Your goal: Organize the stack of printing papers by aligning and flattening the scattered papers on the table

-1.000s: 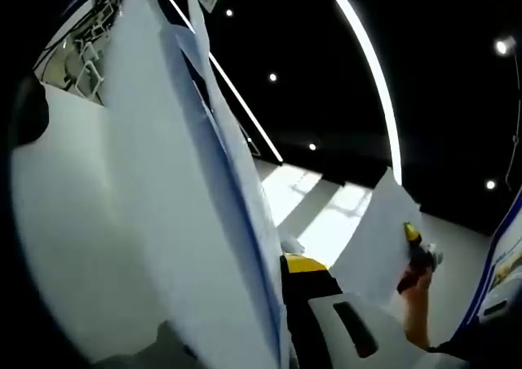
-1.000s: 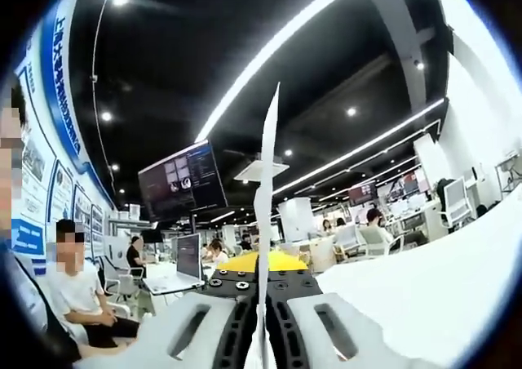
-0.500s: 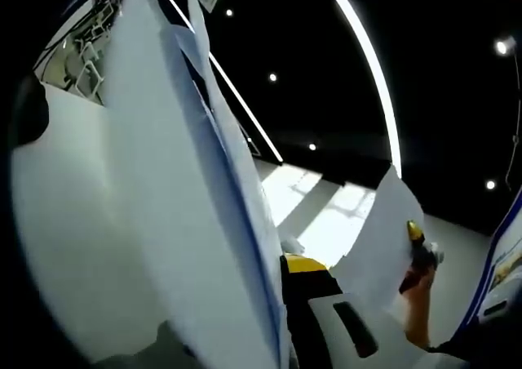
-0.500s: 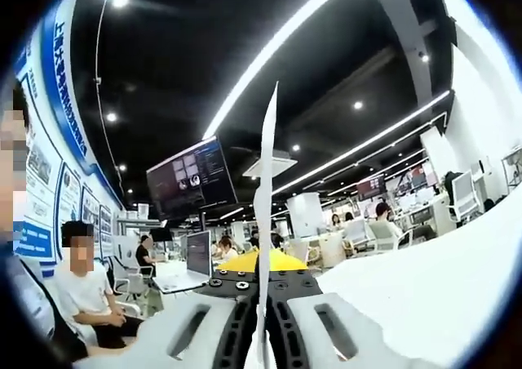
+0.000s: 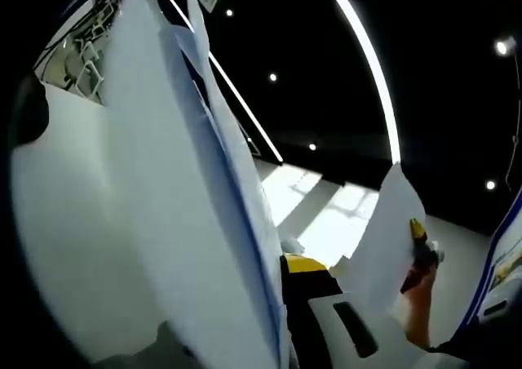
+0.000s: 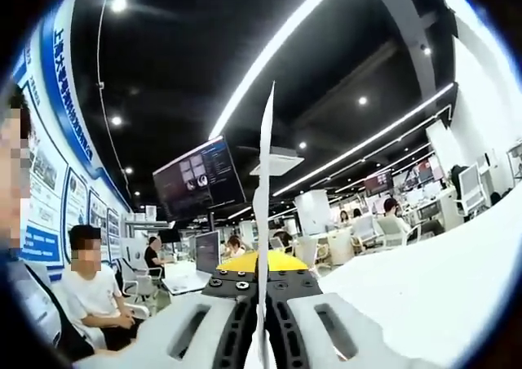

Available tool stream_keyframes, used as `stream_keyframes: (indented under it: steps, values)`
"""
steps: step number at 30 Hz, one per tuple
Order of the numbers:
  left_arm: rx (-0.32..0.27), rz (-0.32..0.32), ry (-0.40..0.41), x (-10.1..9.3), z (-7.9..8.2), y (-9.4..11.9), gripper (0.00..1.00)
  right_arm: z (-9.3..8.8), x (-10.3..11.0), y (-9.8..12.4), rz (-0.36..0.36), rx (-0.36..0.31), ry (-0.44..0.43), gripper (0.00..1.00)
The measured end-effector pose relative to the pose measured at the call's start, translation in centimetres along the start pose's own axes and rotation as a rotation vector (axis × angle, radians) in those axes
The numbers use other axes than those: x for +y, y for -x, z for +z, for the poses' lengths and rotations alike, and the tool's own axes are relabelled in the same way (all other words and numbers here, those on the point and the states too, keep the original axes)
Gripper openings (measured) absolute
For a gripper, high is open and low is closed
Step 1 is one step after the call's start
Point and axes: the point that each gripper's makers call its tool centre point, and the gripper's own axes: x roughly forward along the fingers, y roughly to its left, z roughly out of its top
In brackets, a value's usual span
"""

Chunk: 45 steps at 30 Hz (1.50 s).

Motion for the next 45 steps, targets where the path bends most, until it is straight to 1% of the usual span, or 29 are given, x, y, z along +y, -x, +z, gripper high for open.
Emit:
stream_keyframes:
  steps: [5, 8, 23, 31, 34, 38, 45]
  values:
    - [0.001, 0.0, 0.001, 0.1, 0.0, 0.0, 0.06, 0.0, 0.2, 0.0, 0.007, -0.002, -0.007, 0.0]
    - [0.003, 0.001, 0.0, 0.0, -0.1, 0.0, 0.06, 0.1, 0.5, -0.1, 0.021, -0.005, -0.027, 0.0]
    - [0.002, 0.0, -0.001, -0.7, -0.4, 0.2, 0.06, -0.6, 1.6, -0.5, 0.053, 0.018, -0.054, 0.0]
    - [0.002, 0.0, 0.0, -0.4, -0.3, 0.2, 0.06, -1.1, 1.8, -0.7, 0.063, 0.031, -0.073, 0.0]
    - [0.002, 0.0, 0.0, -0.1, -0.1, 0.2, 0.06, -1.2, 1.7, -0.7, 0.057, 0.033, -0.087, 0.0]
    - [0.001, -0.001, 0.001, 0.2, 0.1, 0.2, 0.06, -1.6, 1.8, -1.0, 0.066, 0.046, -0.107, 0.0]
    - [0.001, -0.002, 0.002, 0.2, 0.1, 0.1, 0.06, -1.9, 2.1, -0.9, 0.071, 0.06, -0.124, 0.0]
